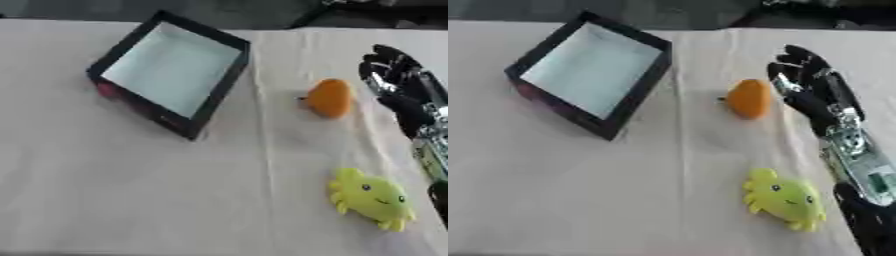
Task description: Pick up objects on the table and place them in the box.
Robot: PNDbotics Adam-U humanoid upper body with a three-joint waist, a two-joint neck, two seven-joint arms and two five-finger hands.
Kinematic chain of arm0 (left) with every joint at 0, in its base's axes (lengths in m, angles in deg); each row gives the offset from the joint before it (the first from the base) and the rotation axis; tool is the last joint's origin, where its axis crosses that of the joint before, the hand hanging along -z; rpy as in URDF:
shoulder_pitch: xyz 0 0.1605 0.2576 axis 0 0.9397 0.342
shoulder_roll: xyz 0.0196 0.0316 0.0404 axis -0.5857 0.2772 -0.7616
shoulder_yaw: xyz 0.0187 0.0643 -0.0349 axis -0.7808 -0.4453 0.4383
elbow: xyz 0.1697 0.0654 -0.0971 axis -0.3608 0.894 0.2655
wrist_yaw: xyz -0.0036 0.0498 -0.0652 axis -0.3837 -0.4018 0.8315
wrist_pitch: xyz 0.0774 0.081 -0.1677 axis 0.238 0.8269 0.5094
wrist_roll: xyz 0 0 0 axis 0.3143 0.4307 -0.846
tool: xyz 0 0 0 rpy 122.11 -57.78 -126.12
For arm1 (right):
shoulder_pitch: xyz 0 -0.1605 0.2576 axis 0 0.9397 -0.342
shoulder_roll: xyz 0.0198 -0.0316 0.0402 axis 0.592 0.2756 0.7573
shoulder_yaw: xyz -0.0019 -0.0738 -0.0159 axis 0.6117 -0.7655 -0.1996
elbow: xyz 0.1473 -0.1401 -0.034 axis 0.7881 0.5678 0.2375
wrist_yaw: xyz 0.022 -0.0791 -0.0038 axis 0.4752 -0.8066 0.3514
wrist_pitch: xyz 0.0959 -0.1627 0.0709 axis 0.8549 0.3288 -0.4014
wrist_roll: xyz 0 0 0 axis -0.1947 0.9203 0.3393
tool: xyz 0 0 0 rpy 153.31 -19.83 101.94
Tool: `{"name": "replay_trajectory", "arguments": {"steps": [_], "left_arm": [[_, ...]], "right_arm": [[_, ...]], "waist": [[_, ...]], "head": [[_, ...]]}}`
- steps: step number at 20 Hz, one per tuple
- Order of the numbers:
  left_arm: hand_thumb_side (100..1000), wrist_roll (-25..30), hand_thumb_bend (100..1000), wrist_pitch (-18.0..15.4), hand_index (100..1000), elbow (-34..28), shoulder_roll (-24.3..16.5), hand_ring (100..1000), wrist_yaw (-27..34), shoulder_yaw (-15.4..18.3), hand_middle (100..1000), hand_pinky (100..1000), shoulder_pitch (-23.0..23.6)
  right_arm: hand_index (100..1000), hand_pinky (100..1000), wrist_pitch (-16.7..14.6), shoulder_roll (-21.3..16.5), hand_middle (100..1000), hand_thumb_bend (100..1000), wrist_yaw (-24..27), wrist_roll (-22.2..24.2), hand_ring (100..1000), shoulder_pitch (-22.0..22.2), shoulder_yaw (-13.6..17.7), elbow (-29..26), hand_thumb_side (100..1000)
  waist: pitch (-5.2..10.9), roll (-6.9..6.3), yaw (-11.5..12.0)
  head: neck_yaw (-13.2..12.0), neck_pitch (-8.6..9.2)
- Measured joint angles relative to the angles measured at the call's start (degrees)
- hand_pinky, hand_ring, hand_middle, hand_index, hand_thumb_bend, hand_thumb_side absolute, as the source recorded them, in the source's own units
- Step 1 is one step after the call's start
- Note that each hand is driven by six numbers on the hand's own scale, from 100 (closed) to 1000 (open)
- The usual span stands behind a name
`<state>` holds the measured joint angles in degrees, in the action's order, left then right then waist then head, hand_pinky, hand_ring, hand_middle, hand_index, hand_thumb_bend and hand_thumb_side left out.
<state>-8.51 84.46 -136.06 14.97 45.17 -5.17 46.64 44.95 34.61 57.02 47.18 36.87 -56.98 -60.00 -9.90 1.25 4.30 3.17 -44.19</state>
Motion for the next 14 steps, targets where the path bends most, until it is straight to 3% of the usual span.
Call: {"name": "replay_trajectory", "arguments": {"steps": [14], "left_arm": [[672, 0.00, 431, 0.00, 793, 0.00, 0.00, 605, 0.00, 0.00, 784, 798, 0.00]], "right_arm": [[866, 949, -0.06, -1.83, 772, 268, 0.04, 1.13, 836, 0.29, -0.07, -0.90, 306]], "waist": [[-0.01, 0.00, -0.30]], "head": [[0.01, 0.00]]}}
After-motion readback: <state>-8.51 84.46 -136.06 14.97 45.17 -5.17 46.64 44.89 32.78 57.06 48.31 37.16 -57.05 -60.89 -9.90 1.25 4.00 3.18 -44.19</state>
